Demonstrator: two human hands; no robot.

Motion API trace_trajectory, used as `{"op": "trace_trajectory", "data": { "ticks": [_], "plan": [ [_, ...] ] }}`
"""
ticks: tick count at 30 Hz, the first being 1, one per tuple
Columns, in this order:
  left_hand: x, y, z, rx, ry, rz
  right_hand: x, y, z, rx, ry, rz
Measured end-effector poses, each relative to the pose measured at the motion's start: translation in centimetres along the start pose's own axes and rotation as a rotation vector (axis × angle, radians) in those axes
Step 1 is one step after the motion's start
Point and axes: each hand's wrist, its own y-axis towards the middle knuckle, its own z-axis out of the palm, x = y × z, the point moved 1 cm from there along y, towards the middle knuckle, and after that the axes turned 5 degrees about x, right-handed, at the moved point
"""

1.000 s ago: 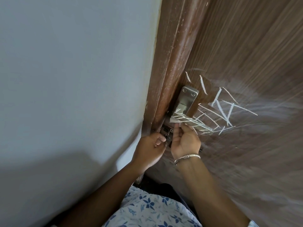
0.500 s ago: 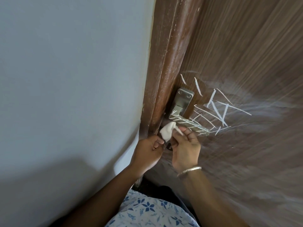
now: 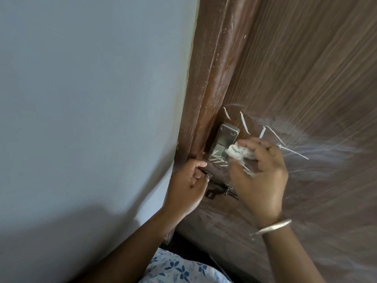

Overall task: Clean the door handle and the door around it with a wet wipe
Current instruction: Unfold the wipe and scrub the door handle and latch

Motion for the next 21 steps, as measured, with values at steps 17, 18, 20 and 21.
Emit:
{"op": "trace_trajectory", "data": {
  "ticks": [17, 18, 20, 21],
  "plan": [
    [0.7, 0.6, -0.4, -0.003, 0.015, -0.010, 0.2, 2.3, 2.9, 0.284, -0.516, -0.283],
    [0.8, 0.6, -0.4, -0.008, 0.008, -0.017, 0.6, 2.4, 3.2, 0.350, -0.563, -0.276],
    [0.8, 0.7, -0.4, -0.010, 0.000, -0.022, 1.1, 2.8, 3.7, 0.488, -0.636, -0.244],
    [0.8, 0.6, -0.5, -0.007, 0.001, -0.020, 1.2, 3.0, 3.7, 0.553, -0.655, -0.222]
  ]
}}
